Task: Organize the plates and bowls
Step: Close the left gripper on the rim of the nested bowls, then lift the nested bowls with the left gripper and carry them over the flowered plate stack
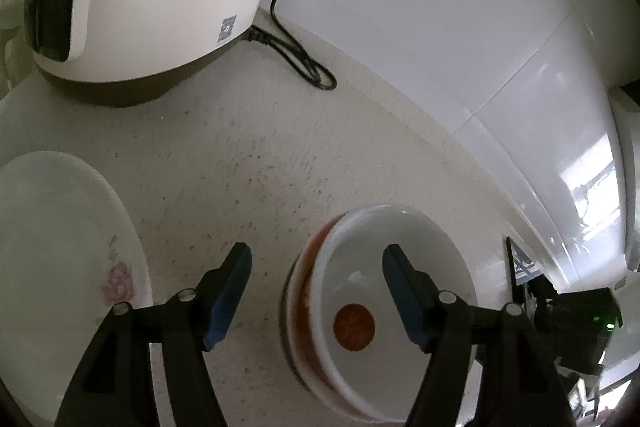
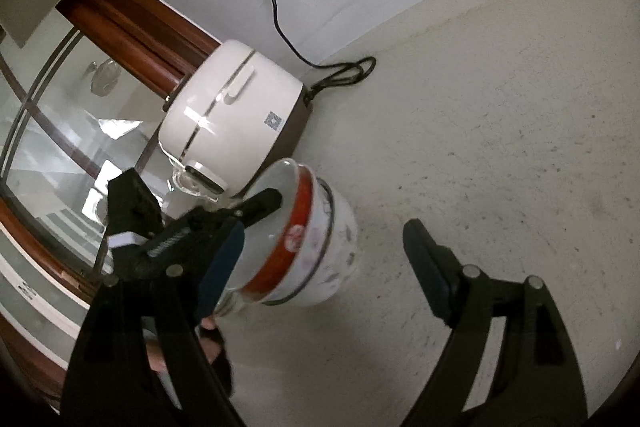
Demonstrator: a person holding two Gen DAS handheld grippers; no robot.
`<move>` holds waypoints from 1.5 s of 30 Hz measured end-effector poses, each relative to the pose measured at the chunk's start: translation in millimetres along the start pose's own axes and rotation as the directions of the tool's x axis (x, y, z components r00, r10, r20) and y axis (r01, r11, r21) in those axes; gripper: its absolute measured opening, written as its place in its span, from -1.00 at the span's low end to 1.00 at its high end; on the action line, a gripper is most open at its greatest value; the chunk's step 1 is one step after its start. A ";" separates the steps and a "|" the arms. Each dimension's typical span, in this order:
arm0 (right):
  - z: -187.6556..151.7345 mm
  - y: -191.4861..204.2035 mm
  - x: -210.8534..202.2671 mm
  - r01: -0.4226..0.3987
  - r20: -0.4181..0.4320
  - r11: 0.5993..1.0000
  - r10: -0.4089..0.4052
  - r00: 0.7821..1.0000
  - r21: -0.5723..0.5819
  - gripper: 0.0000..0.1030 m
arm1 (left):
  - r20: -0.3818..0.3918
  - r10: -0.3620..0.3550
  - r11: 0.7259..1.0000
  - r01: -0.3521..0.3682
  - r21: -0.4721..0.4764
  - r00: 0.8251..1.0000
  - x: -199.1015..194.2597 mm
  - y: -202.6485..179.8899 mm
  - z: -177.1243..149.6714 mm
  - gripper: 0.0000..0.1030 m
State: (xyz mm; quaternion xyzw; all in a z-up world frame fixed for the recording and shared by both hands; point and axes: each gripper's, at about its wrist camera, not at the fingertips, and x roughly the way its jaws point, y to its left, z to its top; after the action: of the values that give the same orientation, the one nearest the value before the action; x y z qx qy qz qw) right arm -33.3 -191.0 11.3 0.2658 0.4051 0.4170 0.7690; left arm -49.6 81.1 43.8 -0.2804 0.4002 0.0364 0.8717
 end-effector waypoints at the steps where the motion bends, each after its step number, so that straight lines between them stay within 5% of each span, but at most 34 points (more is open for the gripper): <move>1: -0.7 -3.9 3.5 -0.023 -0.008 1.000 0.023 1.000 0.010 0.63 | -0.001 0.002 1.000 -0.002 -0.002 1.000 -0.7 2.8 0.9 0.35; 6: 0.4 -10.5 -0.9 -0.136 0.045 0.991 0.135 0.990 0.013 0.64 | -0.045 0.013 1.000 -0.012 0.023 0.999 2.1 7.0 3.5 0.44; 13: -3.4 -51.2 -24.7 -0.232 0.202 0.942 0.185 0.962 0.241 0.77 | -0.094 0.004 0.999 0.000 0.038 0.996 9.9 8.3 10.8 0.50; 19: -15.2 -50.3 -31.4 -0.282 0.286 0.920 0.203 0.936 0.271 0.77 | -0.097 0.005 0.999 0.000 0.052 0.995 13.6 5.7 11.2 0.52; 25: -24.8 -27.3 -26.9 -0.163 0.243 0.940 0.090 0.966 0.300 0.78 | -0.118 0.032 0.996 -0.022 0.084 0.993 20.6 2.1 15.3 0.52; 30: -30.5 7.2 -11.8 0.032 0.120 0.970 -0.062 0.991 0.241 0.78 | -0.129 0.089 0.986 -0.069 0.153 0.988 30.9 -7.1 14.5 0.52; 41: -41.4 42.7 23.8 0.224 0.024 0.953 -0.233 0.972 0.203 0.78 | -0.105 0.117 0.983 -0.100 0.156 0.987 28.7 -12.2 14.9 0.59; 45: -42.9 36.5 32.4 0.208 0.008 0.943 -0.217 0.976 0.261 0.73 | -0.114 0.115 0.984 -0.097 0.150 0.987 33.4 -17.9 11.8 0.60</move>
State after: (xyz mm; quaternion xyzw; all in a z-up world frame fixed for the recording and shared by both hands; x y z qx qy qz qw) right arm -74.6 -141.5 2.8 0.3262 0.4681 0.2703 0.7755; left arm -13.8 66.8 34.2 -0.1968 0.4689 0.0366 0.8603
